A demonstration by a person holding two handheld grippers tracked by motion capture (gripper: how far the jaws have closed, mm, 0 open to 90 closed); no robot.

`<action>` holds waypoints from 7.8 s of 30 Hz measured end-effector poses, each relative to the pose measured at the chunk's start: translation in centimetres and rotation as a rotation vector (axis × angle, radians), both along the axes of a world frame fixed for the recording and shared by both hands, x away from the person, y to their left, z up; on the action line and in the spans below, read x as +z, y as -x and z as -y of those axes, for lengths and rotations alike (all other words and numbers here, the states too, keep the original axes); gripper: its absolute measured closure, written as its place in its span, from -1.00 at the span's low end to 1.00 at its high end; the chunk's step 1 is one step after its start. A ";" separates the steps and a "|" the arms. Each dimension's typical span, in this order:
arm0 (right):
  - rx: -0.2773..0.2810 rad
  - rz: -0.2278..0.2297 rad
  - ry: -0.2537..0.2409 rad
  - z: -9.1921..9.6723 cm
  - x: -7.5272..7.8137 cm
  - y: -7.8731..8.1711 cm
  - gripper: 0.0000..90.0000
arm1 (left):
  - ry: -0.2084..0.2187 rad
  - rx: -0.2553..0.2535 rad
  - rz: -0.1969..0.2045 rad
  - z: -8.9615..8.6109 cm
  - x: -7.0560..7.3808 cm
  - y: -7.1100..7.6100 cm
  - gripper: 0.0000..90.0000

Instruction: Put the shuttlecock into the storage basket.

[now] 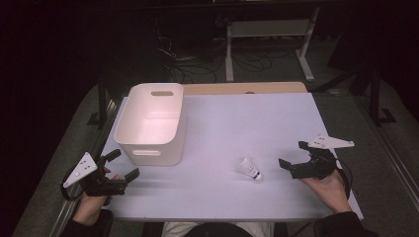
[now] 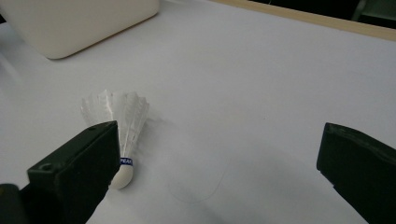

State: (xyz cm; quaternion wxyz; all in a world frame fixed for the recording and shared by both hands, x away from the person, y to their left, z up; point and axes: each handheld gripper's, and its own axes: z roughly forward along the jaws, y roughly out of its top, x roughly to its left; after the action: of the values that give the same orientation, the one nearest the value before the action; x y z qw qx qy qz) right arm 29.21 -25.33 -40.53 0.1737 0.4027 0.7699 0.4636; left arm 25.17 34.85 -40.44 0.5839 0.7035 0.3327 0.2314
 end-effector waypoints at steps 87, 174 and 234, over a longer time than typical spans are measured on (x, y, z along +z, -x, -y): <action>0.286 -0.192 0.245 -6.9 -0.1 -1.0 -1.00 | -0.005 -0.008 -0.017 0.1 -0.1 0.1 -1.00; 0.353 -0.370 0.295 -8.7 -1.7 -2.4 0.42 | -0.001 -0.021 -0.017 0.1 -0.1 0.2 -1.00; 0.398 -0.229 0.286 -11.7 5.4 -4.6 0.42 | -0.005 -0.026 -0.019 0.1 -0.1 0.2 -1.00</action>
State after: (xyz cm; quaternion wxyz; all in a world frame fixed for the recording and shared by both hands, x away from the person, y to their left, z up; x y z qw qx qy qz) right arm 33.78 -13.65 -35.15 0.0461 0.2647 0.9061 0.3268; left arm 25.00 34.78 -40.54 0.5819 0.7114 0.3284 0.2179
